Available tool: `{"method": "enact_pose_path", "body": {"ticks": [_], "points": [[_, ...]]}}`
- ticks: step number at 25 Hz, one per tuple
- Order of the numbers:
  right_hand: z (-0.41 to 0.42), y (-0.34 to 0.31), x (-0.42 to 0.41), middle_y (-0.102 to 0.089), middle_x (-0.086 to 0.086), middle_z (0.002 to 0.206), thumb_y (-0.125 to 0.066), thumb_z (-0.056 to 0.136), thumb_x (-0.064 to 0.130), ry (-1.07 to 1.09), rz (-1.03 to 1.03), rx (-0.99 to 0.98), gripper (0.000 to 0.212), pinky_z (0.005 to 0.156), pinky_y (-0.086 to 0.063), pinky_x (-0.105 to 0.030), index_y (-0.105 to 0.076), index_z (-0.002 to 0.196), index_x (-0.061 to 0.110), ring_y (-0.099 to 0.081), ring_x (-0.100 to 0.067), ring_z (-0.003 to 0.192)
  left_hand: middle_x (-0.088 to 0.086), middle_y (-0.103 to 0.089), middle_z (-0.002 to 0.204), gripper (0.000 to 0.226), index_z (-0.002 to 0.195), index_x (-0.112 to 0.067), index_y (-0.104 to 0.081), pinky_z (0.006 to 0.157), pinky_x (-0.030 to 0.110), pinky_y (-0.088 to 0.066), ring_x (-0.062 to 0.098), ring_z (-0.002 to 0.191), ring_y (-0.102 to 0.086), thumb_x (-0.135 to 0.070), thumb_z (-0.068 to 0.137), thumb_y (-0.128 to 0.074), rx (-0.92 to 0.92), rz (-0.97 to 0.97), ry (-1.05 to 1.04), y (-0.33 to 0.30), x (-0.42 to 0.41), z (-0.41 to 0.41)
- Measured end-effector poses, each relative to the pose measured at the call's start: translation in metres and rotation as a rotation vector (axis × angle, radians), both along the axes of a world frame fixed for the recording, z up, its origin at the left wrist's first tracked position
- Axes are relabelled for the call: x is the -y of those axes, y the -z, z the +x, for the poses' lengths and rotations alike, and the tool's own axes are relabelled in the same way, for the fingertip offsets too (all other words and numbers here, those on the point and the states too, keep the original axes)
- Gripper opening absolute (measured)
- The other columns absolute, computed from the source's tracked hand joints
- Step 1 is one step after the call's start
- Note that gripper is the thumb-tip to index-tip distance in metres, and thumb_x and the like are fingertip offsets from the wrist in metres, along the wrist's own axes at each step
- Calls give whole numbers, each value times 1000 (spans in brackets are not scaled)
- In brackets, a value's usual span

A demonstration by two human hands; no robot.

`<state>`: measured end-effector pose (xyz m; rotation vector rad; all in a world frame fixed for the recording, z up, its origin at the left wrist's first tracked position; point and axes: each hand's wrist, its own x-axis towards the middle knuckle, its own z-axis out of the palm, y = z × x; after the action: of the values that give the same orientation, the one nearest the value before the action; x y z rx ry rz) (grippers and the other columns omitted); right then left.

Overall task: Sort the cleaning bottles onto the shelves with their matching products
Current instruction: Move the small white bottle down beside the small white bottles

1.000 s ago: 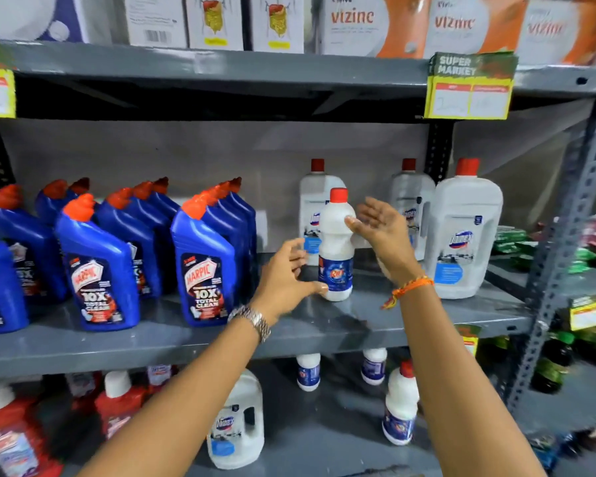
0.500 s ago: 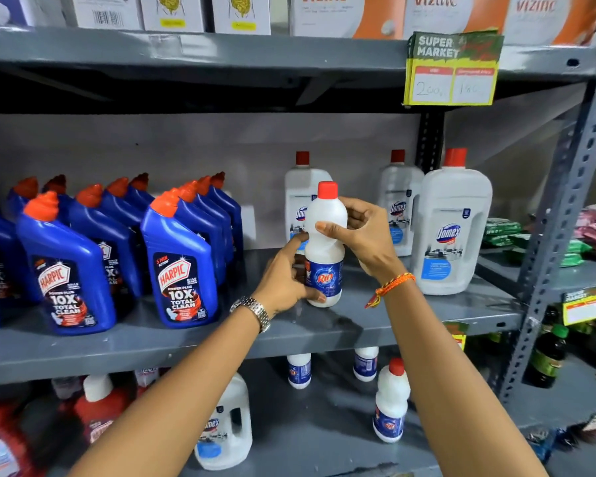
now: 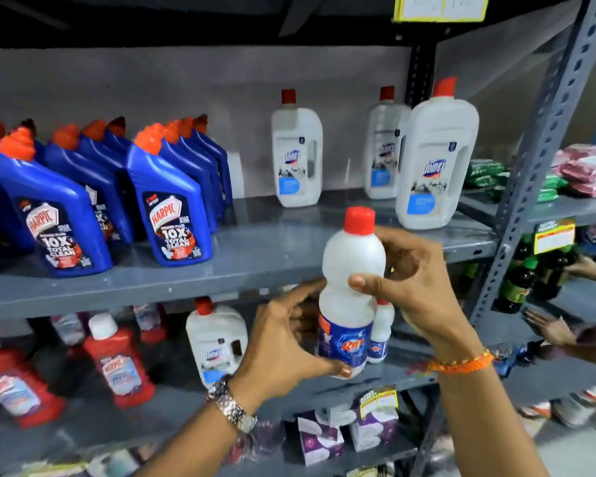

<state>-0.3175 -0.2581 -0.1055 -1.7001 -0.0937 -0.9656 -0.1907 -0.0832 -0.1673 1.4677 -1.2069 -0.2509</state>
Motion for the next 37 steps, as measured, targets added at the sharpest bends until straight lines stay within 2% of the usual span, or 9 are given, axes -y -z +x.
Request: {"method": "enact_pose_path", "body": {"ticks": [2,7,13,17,19,22,25,30,37], "points": [[-5,46,1,-79,-2,112,-97,60,31,-16,50,-73,62,81,-61,-30,-75,117,20,-76,-20,101,-14,-77,115,100,131,-39,-59,82,26,-62,8,103,-75,-23,43,-104,-43,39,-10,45,-1,-7],[23,142,16,-78,-4,117,-100,56,29,2,139,-269,66,90,-62,-42,-75,117,23,-75,-24,108,-19,-77,113,92,119,-39,-63,91,32,-62,7,106,-74,-12,41,-103,-214,181,-106,151,20,18],[96,200,67,-79,2,113,-95,60,9,27,132,-402,64,94,-61,-41,-72,117,27,-75,-17,107,-22,-76,106,92,120,-37,-61,87,24,-61,2,104,-74,-9,43,-103,-230,223,-204,216,74,83],[132,227,92,-76,-5,123,-94,65,4,4,141,-477,70,97,-60,-40,-67,129,14,-73,-19,114,0,-77,115,95,129,-19,-62,88,34,-63,10,105,-75,-11,43,-102,-251,243,-247,246,101,116],[149,240,102,-74,-7,125,-93,66,2,2,131,-508,71,98,-59,-41,-65,131,11,-72,-20,116,1,-77,115,91,123,-28,-63,88,34,-63,11,105,-75,-10,43,-102,-267,232,-280,261,114,128],[159,247,103,-72,-10,128,-91,67,-2,-9,124,-556,71,99,-59,-40,-64,132,9,-70,-21,118,-12,-77,106,87,111,-44,-61,85,24,-62,5,103,-74,-7,44,-102,-255,232,-313,276,117,135],[159,251,95,-72,-8,128,-90,67,-4,-10,117,-568,72,96,-60,-32,-64,133,11,-71,-16,117,-21,-77,100,84,109,-43,-62,83,21,-61,-1,100,-73,-5,45,-101,-240,225,-333,284,109,136],[159,249,88,-72,2,121,-89,68,-5,-37,117,-601,71,85,-58,-17,-63,133,11,-71,3,107,-14,-76,106,87,111,-46,-60,84,21,-61,0,101,-74,-5,46,-100,-242,195,-335,290,107,134],[159,247,85,-70,0,126,-88,70,-5,-59,110,-608,74,83,-56,-14,-59,138,6,-69,7,107,-20,-77,110,90,115,-59,-60,86,25,-61,4,105,-74,-16,47,-100,-243,193,-311,293,104,138]]}}
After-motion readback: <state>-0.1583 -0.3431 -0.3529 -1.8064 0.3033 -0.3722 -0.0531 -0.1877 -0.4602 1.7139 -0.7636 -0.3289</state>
